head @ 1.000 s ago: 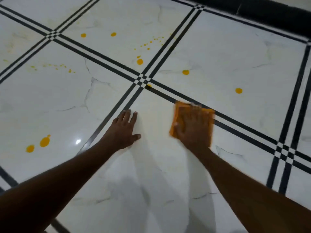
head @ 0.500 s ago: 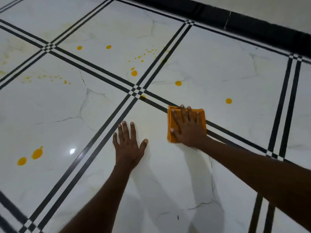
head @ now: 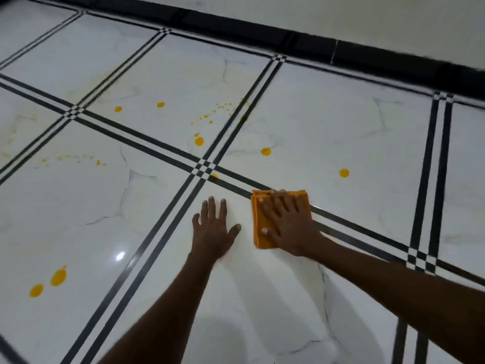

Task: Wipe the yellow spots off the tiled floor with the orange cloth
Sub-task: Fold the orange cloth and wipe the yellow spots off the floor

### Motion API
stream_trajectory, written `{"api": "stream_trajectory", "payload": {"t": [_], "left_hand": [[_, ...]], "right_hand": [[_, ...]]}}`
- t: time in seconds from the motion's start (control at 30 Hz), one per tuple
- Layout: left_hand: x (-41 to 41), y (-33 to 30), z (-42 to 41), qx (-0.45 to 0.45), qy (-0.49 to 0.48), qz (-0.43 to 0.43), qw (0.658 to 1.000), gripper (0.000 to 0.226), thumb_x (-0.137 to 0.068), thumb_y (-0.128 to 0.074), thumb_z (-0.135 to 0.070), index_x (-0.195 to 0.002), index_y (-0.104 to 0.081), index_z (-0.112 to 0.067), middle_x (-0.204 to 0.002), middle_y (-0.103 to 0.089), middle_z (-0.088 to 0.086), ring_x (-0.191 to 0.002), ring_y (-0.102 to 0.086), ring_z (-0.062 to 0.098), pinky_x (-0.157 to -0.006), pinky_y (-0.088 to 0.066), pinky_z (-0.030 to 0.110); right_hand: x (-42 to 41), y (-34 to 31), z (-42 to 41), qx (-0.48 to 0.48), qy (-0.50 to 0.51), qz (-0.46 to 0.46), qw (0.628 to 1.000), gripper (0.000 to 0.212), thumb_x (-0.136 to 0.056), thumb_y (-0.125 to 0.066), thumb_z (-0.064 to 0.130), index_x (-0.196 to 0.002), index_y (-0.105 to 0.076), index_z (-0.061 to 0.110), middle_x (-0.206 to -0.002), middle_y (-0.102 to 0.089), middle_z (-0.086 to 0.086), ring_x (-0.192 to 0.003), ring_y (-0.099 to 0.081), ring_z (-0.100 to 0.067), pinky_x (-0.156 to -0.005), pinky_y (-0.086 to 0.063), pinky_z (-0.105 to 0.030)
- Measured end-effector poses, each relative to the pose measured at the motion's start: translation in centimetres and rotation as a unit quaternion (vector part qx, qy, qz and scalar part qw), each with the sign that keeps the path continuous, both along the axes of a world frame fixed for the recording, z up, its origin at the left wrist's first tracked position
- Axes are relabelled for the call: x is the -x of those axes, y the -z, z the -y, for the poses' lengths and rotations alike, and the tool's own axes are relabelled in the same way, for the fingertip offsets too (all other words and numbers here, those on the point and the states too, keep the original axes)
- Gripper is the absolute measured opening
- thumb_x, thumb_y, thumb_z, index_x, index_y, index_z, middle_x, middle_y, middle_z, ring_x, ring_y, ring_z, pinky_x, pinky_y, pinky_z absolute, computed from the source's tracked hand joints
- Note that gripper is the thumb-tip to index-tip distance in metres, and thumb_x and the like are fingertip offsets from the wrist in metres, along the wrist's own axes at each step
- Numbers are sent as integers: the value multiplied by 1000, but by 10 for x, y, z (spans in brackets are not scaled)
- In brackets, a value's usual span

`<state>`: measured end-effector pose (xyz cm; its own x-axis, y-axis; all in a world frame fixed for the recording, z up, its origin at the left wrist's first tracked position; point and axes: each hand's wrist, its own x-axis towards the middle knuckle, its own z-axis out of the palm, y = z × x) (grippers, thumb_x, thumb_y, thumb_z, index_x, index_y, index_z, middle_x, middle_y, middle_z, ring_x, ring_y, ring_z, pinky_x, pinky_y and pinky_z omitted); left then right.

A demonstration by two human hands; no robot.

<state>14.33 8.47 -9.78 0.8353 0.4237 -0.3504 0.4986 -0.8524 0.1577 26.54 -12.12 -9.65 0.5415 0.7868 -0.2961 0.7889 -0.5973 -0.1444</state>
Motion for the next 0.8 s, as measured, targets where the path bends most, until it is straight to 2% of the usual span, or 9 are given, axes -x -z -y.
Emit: {"api": "stream_trajectory", "payload": {"t": [0.07,0.13,0.23,0.33,0.47,0.53,0.67,0.73,0.8], "left_hand": [[4,24,17,-29,-28,53,998,84,-96,-30,-65,-160,1,-20,-167,8,14,-155,6,31,-122,-1,52],[17,37,31,-63,-47,103,992,81,-96,-27,-62,-160,-9,-15,-166,-4,18,-155,-4,33,-122,-9,53],[12,34,50,-67,-20,114,991,81,-94,-29,-60,-159,-16,-13,-166,-10,20,-153,-11,36,-120,-18,54],[-14,27,50,-60,39,101,992,84,-92,-35,-60,-160,-13,-16,-167,-5,18,-154,-6,35,-119,-19,53],[-48,14,48,-21,69,4,997,88,-93,-40,-62,-160,-3,-18,-167,-1,15,-154,-1,33,-120,-17,52],[-51,5,46,-18,88,-57,994,92,-94,-46,-59,-160,5,-20,-167,8,14,-154,1,33,-121,-18,50],[-51,-25,30,-12,109,-139,984,94,-93,-51,-56,-160,6,-22,-167,9,15,-154,-3,35,-120,-21,50],[-55,-27,29,-25,125,-127,984,93,-93,-49,-59,-160,3,-21,-167,9,15,-154,-1,34,-120,-21,51],[-61,-24,32,-32,126,-96,987,91,-94,-46,-60,-160,1,-19,-167,7,14,-154,1,33,-120,-21,51]], "right_hand": [[10,31,15,-36,9,24,999,77,-99,-27,62,-165,-7,27,-173,-2,-11,-159,-1,-38,-126,-3,-61],[19,48,43,-69,58,43,995,77,-98,-36,59,-165,-11,28,-173,-6,-8,-159,-3,-35,-126,-5,-60],[1,51,93,-69,140,74,985,78,-97,-36,60,-164,-13,28,-173,-9,-8,-159,-9,-36,-125,-9,-61],[-21,47,87,-65,230,85,967,80,-95,-37,60,-164,-17,26,-171,-15,-15,-156,-17,-43,-124,-9,-64],[7,55,41,-120,65,72,988,76,-98,-40,58,-164,-15,29,-172,-10,-12,-158,-4,-41,-125,-4,-64],[10,57,39,-116,37,65,990,70,-102,-36,56,-164,-15,31,-172,-11,-9,-158,-8,-40,-124,-6,-63],[-37,49,93,-89,240,32,966,67,-100,-35,52,-162,-26,27,-169,-17,-10,-154,-23,-43,-123,-14,-64],[-72,47,129,-56,324,43,944,70,-100,-30,55,-162,-26,25,-168,-23,-16,-153,-23,-46,-123,-12,-66],[-110,43,130,-54,347,57,935,75,-97,-26,60,-163,-24,24,-168,-23,-20,-153,-20,-49,-120,-11,-70]]}}
